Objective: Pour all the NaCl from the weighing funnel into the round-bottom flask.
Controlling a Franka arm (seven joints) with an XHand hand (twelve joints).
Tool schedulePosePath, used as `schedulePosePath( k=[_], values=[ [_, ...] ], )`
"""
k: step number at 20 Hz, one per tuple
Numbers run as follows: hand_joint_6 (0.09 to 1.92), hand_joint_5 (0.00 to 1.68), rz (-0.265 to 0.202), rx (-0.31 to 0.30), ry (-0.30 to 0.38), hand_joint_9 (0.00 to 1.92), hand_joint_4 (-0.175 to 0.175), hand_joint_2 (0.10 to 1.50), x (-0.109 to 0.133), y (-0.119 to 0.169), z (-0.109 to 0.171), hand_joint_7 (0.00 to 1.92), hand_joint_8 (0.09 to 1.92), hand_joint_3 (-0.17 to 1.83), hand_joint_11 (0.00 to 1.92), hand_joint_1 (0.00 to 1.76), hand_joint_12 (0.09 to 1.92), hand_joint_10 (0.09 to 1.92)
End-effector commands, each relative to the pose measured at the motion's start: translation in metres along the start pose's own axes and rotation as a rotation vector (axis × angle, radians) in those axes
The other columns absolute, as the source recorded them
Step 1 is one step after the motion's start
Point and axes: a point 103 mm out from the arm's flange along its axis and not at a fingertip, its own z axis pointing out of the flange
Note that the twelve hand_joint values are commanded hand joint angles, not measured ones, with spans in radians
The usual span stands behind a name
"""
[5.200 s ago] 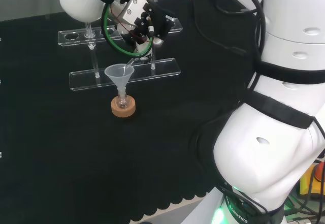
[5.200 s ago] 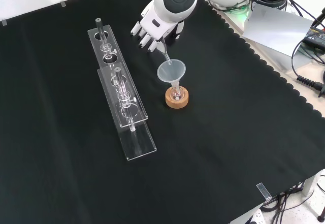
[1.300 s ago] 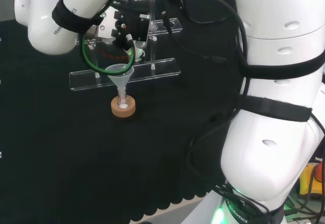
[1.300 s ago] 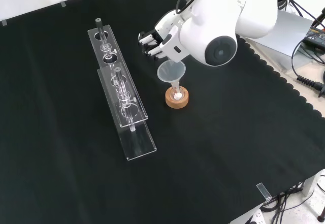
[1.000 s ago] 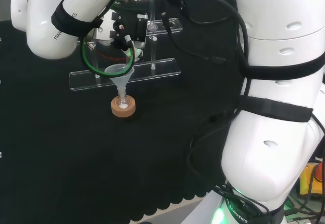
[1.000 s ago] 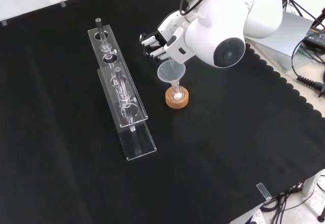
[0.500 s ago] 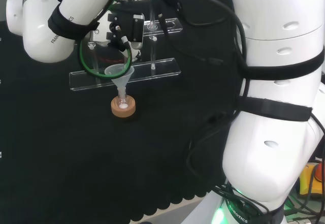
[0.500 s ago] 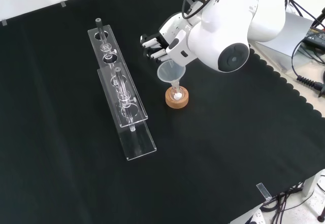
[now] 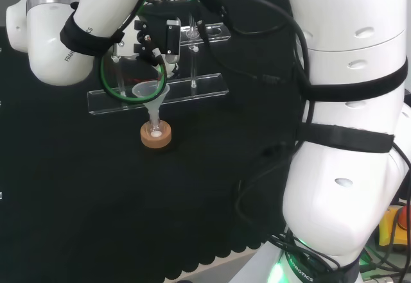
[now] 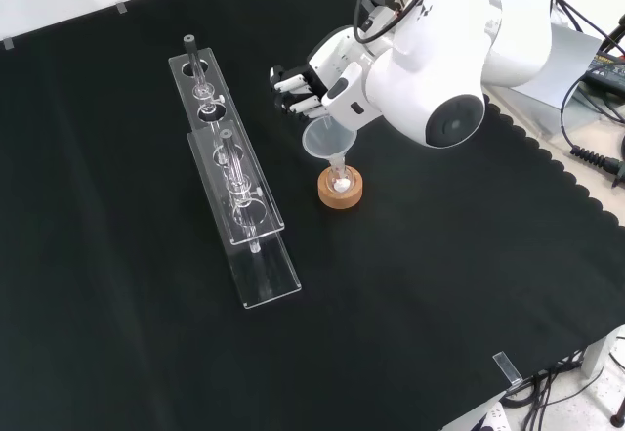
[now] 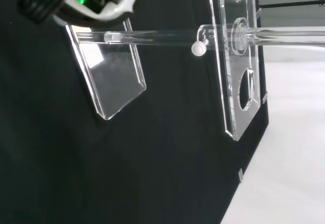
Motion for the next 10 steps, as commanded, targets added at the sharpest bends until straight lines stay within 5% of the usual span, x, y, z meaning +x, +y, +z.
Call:
schedulePosePath(
  k=[1,10],
  values=[
    [0.85,1.19,0.011,-0.001,-0.027,1.00,0.175,0.66,0.001,-0.002,-0.003,0.62,0.65,0.72,0.69,1.10,1.12,0.39],
    [0.86,1.19,0.023,-0.015,-0.088,1.00,0.175,0.66,0.001,-0.007,-0.014,0.62,0.65,0.72,0.69,1.10,1.12,0.39]
  ],
)
